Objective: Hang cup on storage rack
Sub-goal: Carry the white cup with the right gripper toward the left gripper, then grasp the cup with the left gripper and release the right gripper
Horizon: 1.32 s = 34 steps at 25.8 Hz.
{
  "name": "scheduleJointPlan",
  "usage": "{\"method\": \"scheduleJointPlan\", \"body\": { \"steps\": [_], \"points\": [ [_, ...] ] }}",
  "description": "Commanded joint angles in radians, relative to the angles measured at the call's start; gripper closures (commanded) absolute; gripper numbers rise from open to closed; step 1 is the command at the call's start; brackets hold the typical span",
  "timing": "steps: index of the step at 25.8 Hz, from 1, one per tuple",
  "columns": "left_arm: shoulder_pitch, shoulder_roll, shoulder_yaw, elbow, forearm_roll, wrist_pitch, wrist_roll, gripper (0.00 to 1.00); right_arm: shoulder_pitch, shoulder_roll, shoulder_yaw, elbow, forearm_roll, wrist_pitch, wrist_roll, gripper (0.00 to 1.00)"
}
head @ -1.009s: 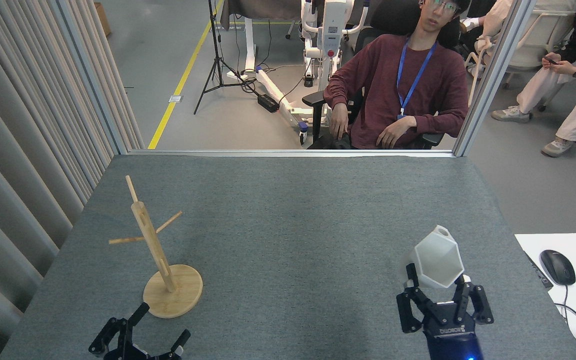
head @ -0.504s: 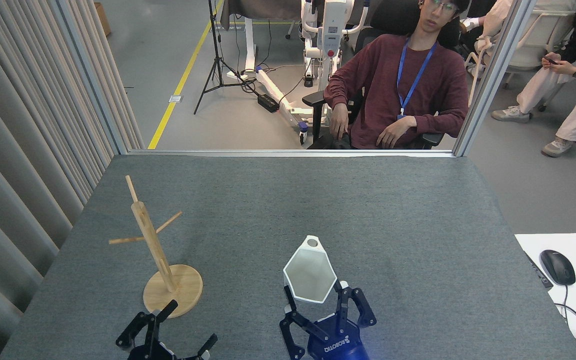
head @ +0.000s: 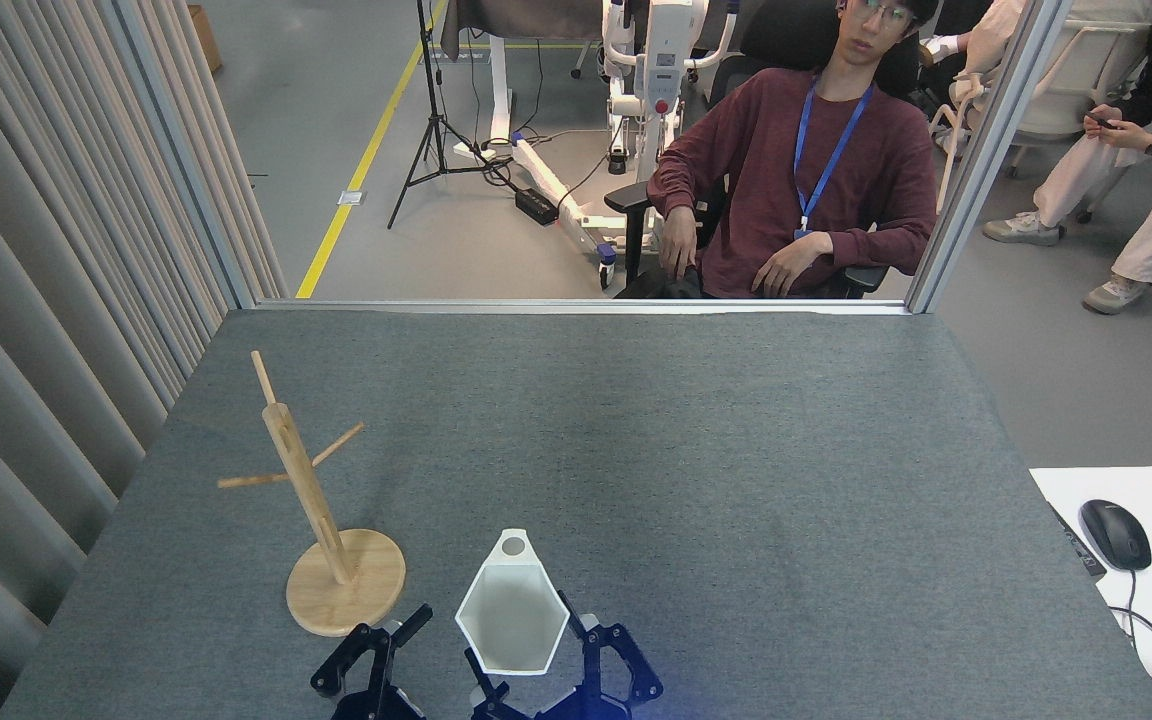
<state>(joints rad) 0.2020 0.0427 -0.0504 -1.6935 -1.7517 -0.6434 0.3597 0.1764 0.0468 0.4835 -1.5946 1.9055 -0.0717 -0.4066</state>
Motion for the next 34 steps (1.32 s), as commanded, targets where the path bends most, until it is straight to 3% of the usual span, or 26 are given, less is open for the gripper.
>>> {"method": "scheduleJointPlan", "body": {
  "steps": [1, 12, 33, 34],
  "points": [
    [-0.001, -0.001, -0.009, -0.005, -0.002, -0.001, -0.001, 0.0, 0.002, -0.001, 0.03, 0.013, 0.012, 0.012, -0.003, 0.4],
    [0.002, -0.006, -0.031, -0.021, -0.002, -0.002, -0.001, 0.0, 0.002, 0.002, 0.075, 0.065, 0.027, 0.05, -0.024, 0.4],
    [-0.004, -0.003, -0.029, -0.028, -0.002, -0.002, -0.001, 0.0, 0.002, 0.002, 0.115, 0.071, 0.05, 0.053, -0.04, 0.4],
    [-0.009, -0.004, -0.029, -0.028, -0.003, 0.002, -0.001, 0.06, 0.002, 0.002, 0.113, 0.071, 0.05, 0.053, -0.04, 0.4]
  ]
}}
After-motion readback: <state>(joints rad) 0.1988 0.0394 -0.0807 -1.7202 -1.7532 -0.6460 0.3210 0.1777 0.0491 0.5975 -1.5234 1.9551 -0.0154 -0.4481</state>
